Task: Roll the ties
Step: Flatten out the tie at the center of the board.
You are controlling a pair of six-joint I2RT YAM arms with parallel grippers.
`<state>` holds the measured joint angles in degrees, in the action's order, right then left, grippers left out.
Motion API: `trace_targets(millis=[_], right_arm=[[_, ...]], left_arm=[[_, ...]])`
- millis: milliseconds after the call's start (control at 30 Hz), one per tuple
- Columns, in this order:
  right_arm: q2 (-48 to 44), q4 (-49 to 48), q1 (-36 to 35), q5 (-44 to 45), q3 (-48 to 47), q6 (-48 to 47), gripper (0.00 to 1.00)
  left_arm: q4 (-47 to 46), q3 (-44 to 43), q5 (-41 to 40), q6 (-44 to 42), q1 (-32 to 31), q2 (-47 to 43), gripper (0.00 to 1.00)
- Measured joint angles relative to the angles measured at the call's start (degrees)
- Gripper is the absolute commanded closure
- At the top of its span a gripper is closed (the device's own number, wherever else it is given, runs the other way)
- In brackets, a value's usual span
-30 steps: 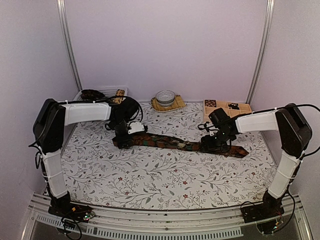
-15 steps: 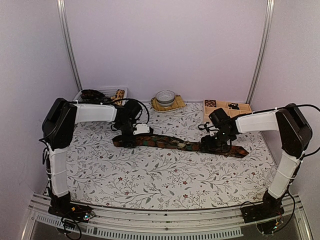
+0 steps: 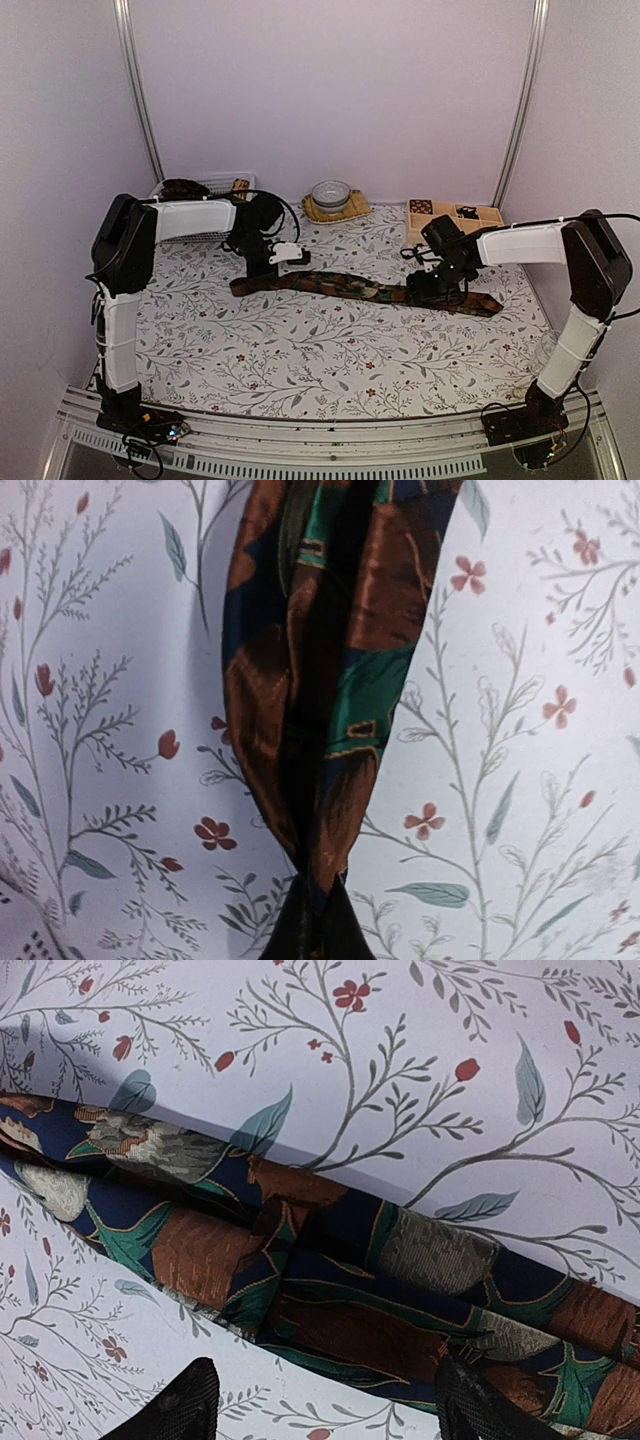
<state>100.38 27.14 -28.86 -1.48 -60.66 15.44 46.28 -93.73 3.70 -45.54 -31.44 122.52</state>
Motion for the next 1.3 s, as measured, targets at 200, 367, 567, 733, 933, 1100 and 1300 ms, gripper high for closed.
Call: trace_targets(millis=[200,367,567,733,933,1100,1300], right_arm=[[-1.44,0.79,0.0,1.88,-0.02,0.15,0.27],[-1.44,-0.22,0.0,-0.85,-0.04,0.09,0.27],[-1.42,-6.88,-2.86,-7.39,-1.27,-2.73,0.18],[-0.24,-11.63,-7.3,-9.29,-7.04,-10.25,0.06],[3.32,-15.17,-11.15,-11.56,-9.07,-28.52,0.0],[8.0,-13.9,-14.05,-12.31,-10.14,-43.69,0.0],[16.55,-8.44,-14.69,-13.33,-17.84,-54.27,0.0]], left_arm=[[10.67,-5.2,6.23,8.33,-0.07,0.39,1.0],[15.91,-3.61,11.04,14.84,-0.68,0.37,0.87],[18.43,1.6,12.92,19.34,-0.63,0.37,0.79],[18.95,2.45,10.88,21.0,0.11,0.39,0.72],[18.8,1.22,6.25,22.08,2.08,1.51,0.51],[18.4,0.26,3.28,22.6,2.47,1.9,0.28],[17.49,-0.85,-0.59,22.71,2.47,2.34,0.15]])
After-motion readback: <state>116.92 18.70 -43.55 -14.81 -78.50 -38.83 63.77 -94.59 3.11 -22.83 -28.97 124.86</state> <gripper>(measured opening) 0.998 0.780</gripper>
